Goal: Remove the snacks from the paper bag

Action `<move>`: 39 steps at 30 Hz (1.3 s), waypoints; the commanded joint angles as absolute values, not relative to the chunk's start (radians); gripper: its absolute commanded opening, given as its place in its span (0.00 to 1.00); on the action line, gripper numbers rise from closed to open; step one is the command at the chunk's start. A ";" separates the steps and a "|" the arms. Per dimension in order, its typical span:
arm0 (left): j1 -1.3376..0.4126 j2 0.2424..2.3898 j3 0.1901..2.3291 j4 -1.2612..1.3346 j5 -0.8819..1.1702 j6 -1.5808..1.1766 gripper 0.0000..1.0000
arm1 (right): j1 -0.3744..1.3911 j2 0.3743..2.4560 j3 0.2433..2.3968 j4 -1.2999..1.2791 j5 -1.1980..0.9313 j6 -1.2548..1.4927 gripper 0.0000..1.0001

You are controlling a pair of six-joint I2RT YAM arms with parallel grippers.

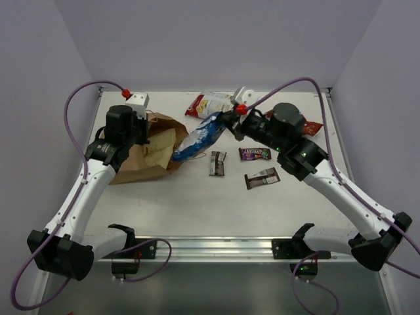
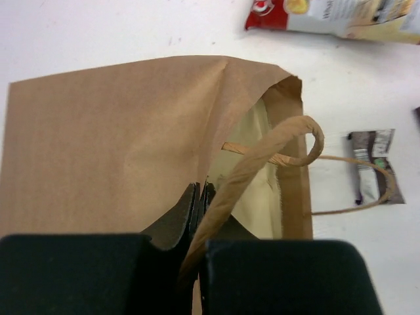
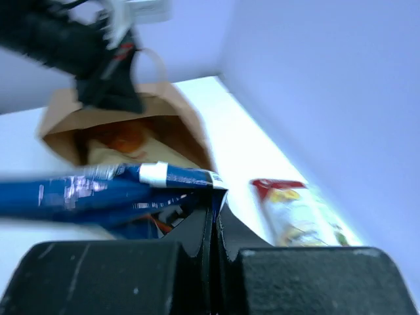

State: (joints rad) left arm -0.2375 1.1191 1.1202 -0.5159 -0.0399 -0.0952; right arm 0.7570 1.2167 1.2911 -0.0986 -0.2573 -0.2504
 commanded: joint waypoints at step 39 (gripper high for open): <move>-0.235 0.985 1.226 -0.597 0.156 -0.052 0.00 | 0.574 1.549 1.488 -0.221 -0.057 -0.025 0.86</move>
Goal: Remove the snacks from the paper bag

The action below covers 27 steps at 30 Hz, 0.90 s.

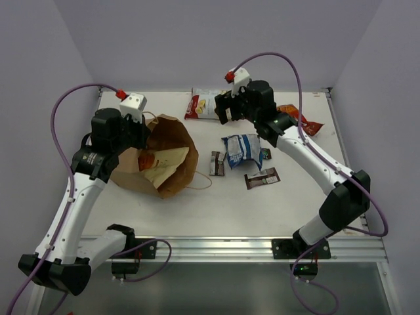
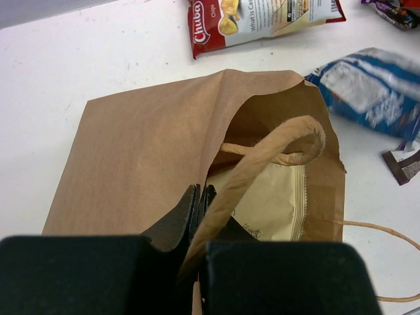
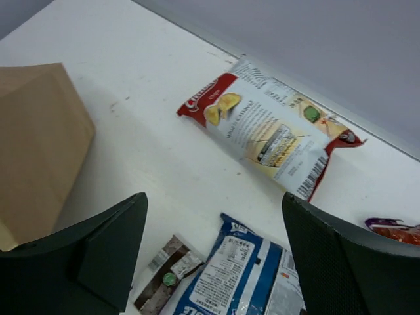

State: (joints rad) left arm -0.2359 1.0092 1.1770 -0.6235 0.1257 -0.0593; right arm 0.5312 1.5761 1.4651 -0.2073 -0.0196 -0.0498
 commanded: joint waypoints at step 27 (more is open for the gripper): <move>-0.235 0.986 1.282 -0.669 0.225 -0.031 0.00 | 1.035 1.706 1.419 -0.250 -0.402 -0.613 0.99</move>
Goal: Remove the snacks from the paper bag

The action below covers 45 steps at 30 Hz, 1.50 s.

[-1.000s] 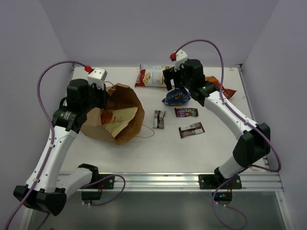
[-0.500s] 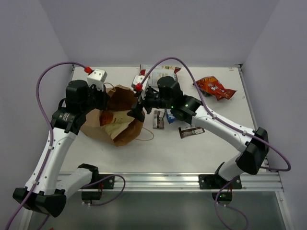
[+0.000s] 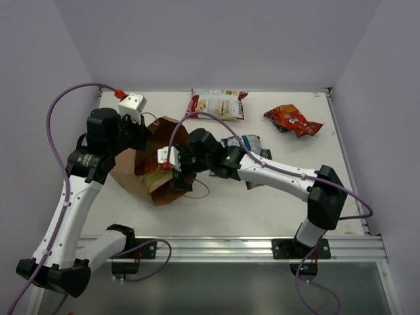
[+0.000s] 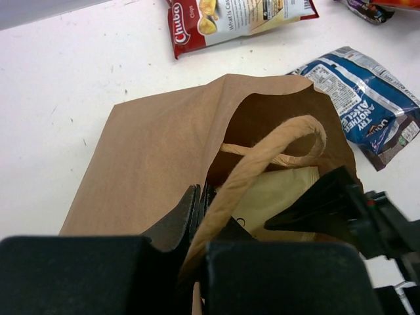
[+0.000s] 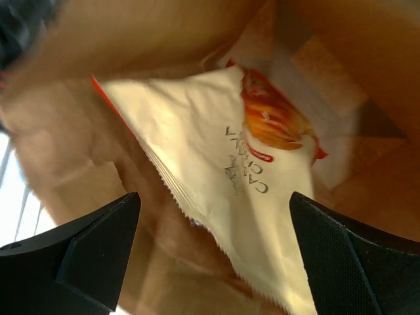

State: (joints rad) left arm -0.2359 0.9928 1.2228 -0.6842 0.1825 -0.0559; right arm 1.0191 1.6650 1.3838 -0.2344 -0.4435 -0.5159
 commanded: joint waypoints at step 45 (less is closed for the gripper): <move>-0.235 1.155 1.160 -0.620 -0.250 -0.113 0.00 | 0.713 1.224 1.563 -0.316 -0.174 -0.442 0.00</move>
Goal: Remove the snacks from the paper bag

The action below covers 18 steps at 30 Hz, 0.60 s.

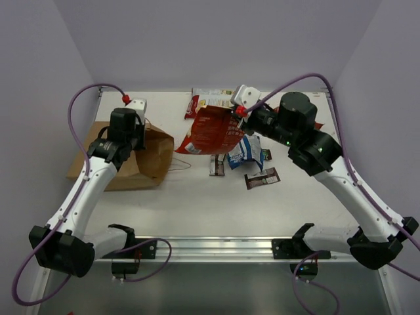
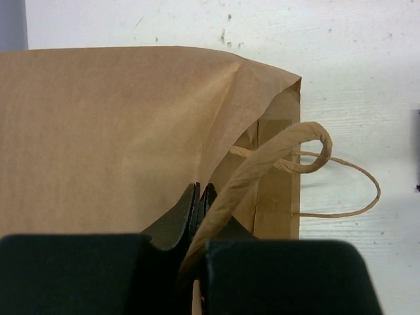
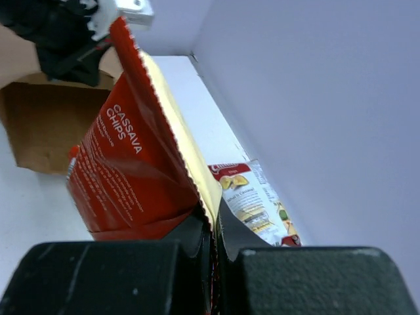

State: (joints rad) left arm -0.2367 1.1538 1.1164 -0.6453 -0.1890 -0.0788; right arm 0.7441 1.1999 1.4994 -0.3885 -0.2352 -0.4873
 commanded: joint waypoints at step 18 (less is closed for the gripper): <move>-0.132 1.095 1.399 -0.758 -0.456 -0.207 0.00 | 0.750 1.700 1.361 0.130 0.045 -0.428 0.09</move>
